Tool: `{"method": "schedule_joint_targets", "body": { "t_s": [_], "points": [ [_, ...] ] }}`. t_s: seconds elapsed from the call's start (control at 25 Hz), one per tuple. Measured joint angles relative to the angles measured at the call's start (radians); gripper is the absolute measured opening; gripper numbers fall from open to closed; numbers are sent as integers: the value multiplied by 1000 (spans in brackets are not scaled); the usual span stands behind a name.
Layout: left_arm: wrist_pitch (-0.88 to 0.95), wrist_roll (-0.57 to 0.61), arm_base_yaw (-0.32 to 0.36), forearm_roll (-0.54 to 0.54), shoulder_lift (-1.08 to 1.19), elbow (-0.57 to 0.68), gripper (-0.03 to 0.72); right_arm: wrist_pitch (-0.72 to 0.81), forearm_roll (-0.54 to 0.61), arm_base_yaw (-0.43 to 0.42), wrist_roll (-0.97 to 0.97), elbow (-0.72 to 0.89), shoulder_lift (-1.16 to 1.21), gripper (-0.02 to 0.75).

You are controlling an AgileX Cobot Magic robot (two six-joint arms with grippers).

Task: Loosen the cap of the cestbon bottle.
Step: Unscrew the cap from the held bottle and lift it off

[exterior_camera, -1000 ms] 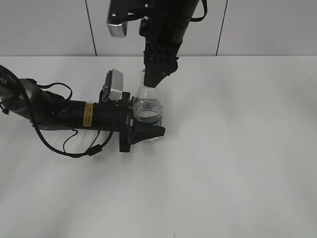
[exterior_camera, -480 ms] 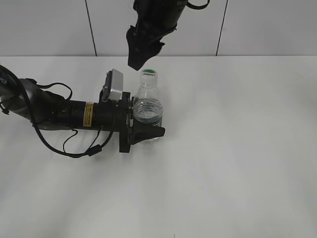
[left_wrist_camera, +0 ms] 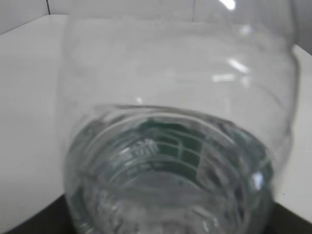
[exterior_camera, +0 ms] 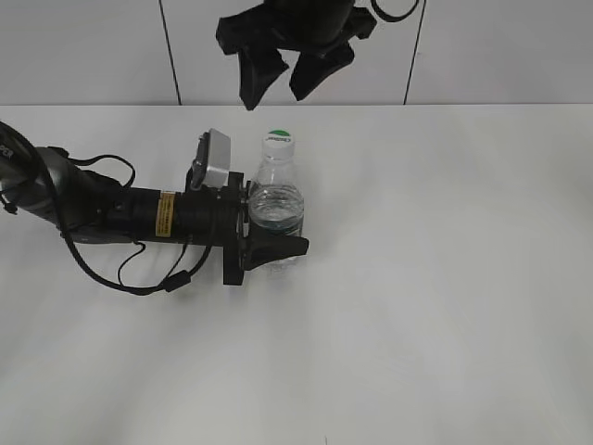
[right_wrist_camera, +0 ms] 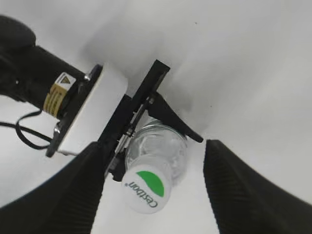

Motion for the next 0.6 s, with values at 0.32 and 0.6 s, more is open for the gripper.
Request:
{"method": "schedule_joint_targets", "body": {
  "t_s": [0.32, 0.6],
  "points": [
    [0, 0, 0, -3, 0, 0, 408, 0, 0, 0, 260, 1, -1, 483],
    [0, 0, 0, -4, 0, 0, 408, 0, 4, 0, 303, 78, -27, 483]
  ]
}}
